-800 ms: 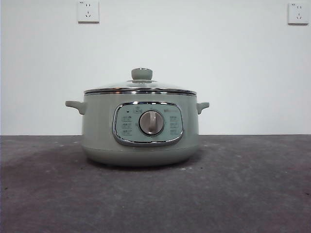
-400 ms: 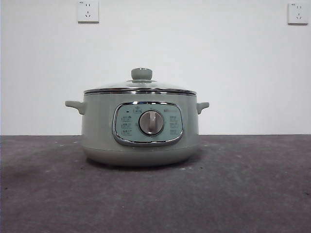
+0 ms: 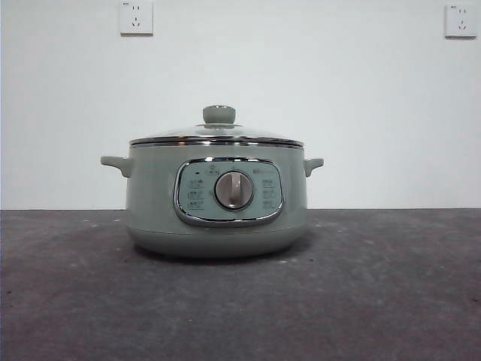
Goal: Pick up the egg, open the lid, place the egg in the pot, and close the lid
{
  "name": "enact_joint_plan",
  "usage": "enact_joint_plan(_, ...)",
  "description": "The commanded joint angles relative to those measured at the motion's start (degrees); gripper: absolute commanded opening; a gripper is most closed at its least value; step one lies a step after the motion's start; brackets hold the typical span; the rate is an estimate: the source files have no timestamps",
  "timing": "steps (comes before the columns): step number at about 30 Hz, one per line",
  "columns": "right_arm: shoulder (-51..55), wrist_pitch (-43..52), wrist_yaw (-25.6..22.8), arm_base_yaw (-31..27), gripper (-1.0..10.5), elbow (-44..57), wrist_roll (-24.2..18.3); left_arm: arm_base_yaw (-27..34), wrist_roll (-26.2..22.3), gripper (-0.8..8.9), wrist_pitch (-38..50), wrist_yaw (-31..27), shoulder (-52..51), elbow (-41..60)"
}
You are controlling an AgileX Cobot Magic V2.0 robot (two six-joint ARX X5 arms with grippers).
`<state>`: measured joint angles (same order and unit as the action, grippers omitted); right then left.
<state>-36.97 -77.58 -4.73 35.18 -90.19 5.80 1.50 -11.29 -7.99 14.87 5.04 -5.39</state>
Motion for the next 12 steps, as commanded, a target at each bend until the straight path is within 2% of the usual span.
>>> enact_joint_plan(1,-0.04,-1.4,-0.24,0.04,0.0,0.46,0.44,0.2,3.02,-0.04,0.46,-0.76,-2.1,2.51)
enact_joint_plan(6,-0.07,-1.4,-0.26,0.04,0.0,0.46,0.44,0.2,8.2,-0.04,-1.36,-6.21,-4.83,4.96)
enact_joint_plan(12,-0.07,-1.4,-0.24,0.04,0.0,0.46,0.44,0.2,8.7,-0.04,-1.11,-6.99,-4.81,4.96)
